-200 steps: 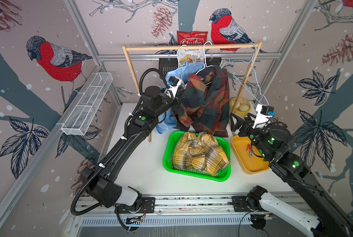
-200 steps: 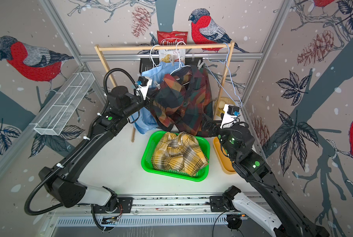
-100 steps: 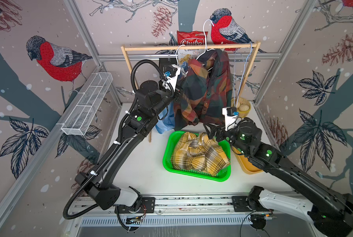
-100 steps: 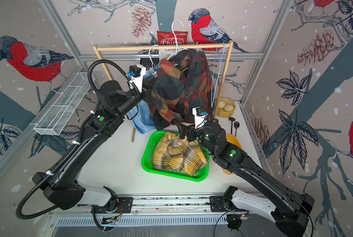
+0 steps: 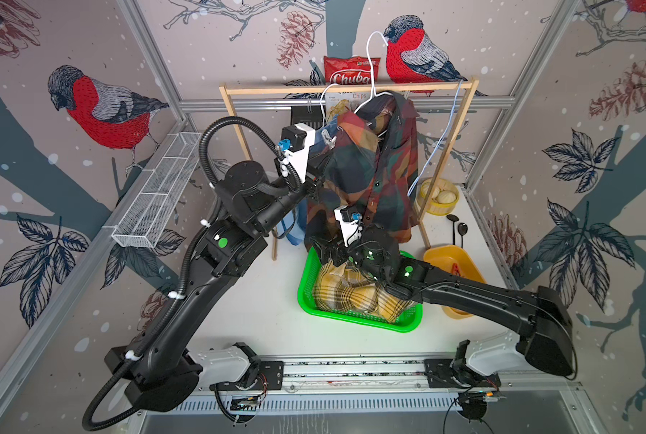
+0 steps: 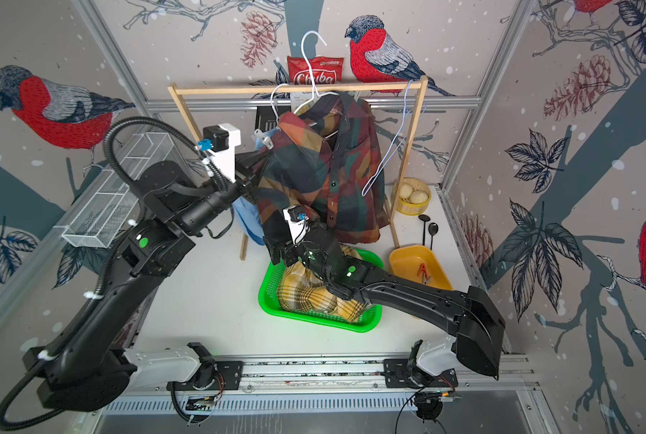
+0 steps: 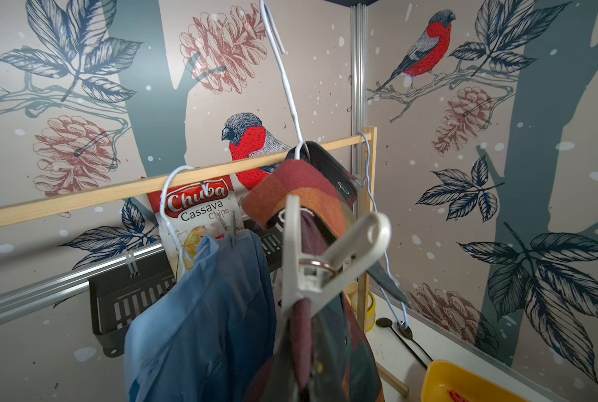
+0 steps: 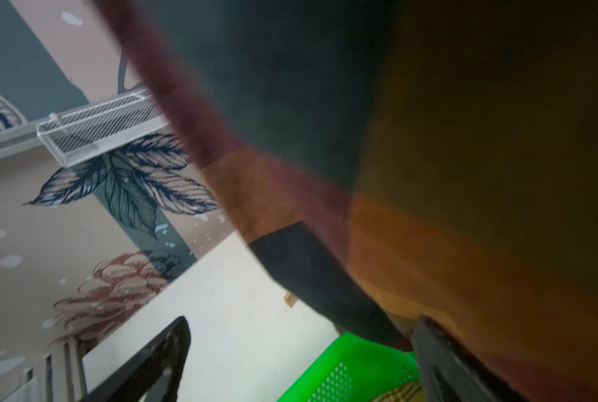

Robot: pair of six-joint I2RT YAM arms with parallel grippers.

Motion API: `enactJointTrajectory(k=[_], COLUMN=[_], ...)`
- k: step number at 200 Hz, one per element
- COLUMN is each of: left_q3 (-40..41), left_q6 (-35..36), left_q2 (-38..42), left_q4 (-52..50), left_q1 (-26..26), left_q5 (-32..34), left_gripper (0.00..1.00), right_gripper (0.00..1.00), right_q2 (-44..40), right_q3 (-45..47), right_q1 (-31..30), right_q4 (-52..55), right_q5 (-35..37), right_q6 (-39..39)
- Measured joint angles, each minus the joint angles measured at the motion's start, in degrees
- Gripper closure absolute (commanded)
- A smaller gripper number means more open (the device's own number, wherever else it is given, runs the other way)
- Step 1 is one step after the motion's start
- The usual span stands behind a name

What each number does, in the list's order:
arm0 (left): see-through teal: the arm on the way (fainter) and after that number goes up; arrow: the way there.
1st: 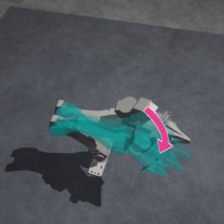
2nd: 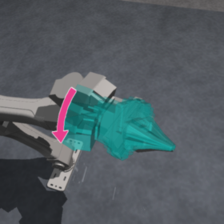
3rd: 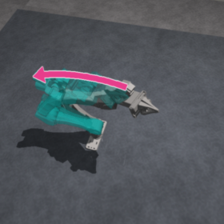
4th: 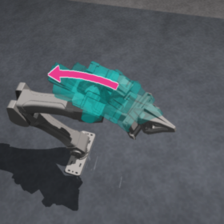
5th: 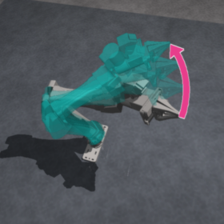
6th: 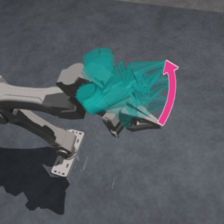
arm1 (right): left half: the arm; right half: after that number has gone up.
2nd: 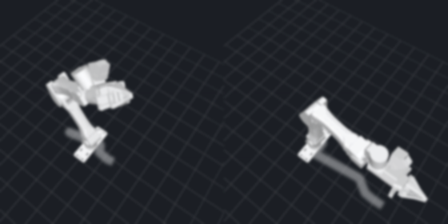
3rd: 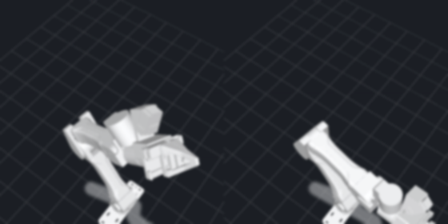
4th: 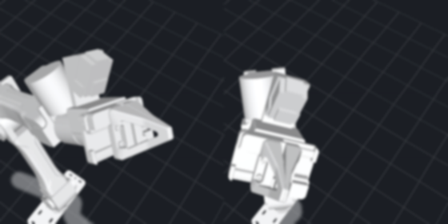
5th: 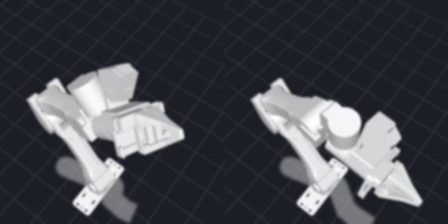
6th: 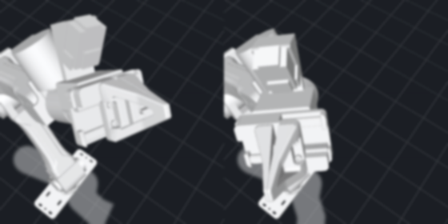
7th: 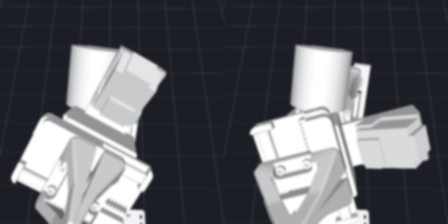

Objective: Remove the clothespins securing long-sleeve shirts to the hanger
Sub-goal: Pick up the hanger from the clothesline, then place the long-sleeve shirt at the bin.

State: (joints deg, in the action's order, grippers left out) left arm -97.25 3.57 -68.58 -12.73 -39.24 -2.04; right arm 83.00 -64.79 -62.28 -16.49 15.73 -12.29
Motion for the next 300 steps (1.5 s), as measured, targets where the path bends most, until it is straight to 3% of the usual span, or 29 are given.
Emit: enactJointTrajectory(k=[38, 91, 160, 241, 300], left_q3=[1.29, 1.29, -0.81, 5.53, 18.78], left_q6=[-1.75, -3.13, -5.01, -5.27, -5.64], left_q2=[8.09, 16.94, 20.06, 22.43, 25.88], left_q4=[-3.06, -4.57, -5.88, -6.8, -5.95], left_q1=[-0.09, -0.09, -0.09, -0.09, -0.09], left_q5=[-1.36, -2.89, -6.69, -8.15, -5.64], left_gripper=[1.0, 1.0, 1.0, 1.0, 1.0], right_gripper=[0.0, 0.0, 0.0, 0.0, 0.0], right_q2=[0.52, 0.31, -3.08, -13.97, -15.52], right_q3=[-3.58, -10.82, -15.93, -2.89, 8.76], right_q1=[1.81, 0.76, -3.76, -10.49, -7.78], right_q4=[-4.9, -5.68, -5.7, -7.5, -4.39], right_q5=[6.95, 11.17, 20.98, 32.0, 33.9], right_q6=[0.87, 5.92, 14.34, 17.7, 5.92])
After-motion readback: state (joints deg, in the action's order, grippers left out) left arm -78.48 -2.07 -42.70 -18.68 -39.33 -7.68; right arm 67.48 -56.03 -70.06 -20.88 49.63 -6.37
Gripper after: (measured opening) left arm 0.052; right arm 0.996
